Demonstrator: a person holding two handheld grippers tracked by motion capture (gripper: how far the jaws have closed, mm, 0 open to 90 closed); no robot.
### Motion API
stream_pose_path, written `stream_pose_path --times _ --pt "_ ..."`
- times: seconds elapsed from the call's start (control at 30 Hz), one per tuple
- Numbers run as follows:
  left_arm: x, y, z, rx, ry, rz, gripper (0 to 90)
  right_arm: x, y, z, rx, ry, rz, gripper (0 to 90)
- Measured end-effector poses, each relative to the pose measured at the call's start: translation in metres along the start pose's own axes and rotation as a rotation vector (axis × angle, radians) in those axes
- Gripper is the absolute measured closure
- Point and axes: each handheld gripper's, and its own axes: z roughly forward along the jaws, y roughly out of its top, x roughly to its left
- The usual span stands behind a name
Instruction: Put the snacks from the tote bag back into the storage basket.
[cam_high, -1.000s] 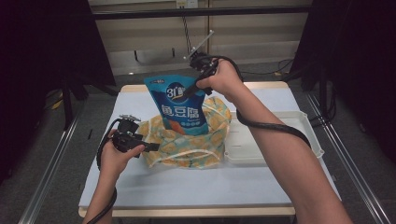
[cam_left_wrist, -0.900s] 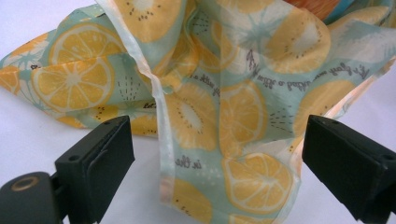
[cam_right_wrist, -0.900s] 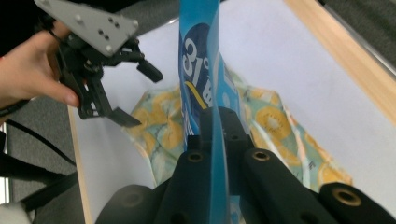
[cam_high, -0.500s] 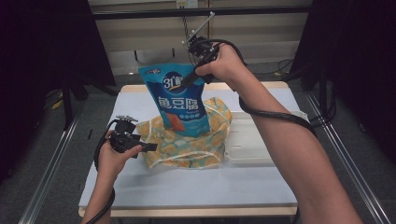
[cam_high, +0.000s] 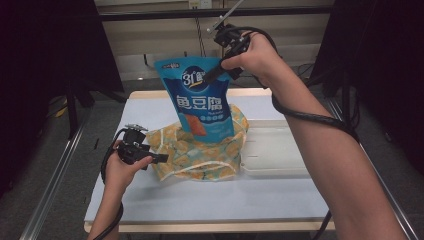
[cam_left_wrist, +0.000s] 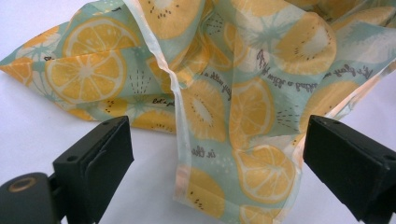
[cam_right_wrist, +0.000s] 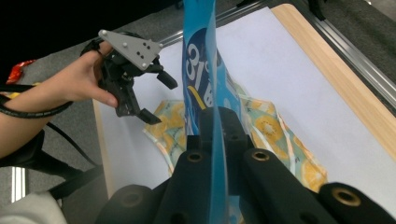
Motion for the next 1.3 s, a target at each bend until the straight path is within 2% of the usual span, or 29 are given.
stream_pose_path --times 0.4,0.43,0.57,0.7,0.97,1.3 --pt "-0.001 0.000 -0.006 -0.034 -0.004 -0.003 7.3 -0.004 -0.014 -0.017 0.013 -0.014 -0.001 90.0" --pt "-0.001 0.000 -0.006 -0.034 -0.001 -0.001 7.2 -0.004 -0.014 -0.019 0.013 -0.027 -0.004 90.0" --pt "-0.003 0.001 -0.005 -0.043 0.003 -0.002 6.8 -0.005 -0.018 -0.025 0.018 -0.022 0.002 90.0" --pt "-0.003 0.001 -0.004 -0.030 -0.007 0.010 6.8 -0.007 -0.023 -0.030 0.015 -0.026 0.004 90.0" --pt "-0.004 0.001 -0.005 -0.037 -0.001 0.010 6.4 -0.012 -0.033 -0.037 0.042 -0.031 0.020 90.0" --pt "-0.005 0.002 -0.002 -0.032 -0.008 0.011 6.4 -0.016 -0.041 -0.046 0.048 -0.023 0.037 90.0"
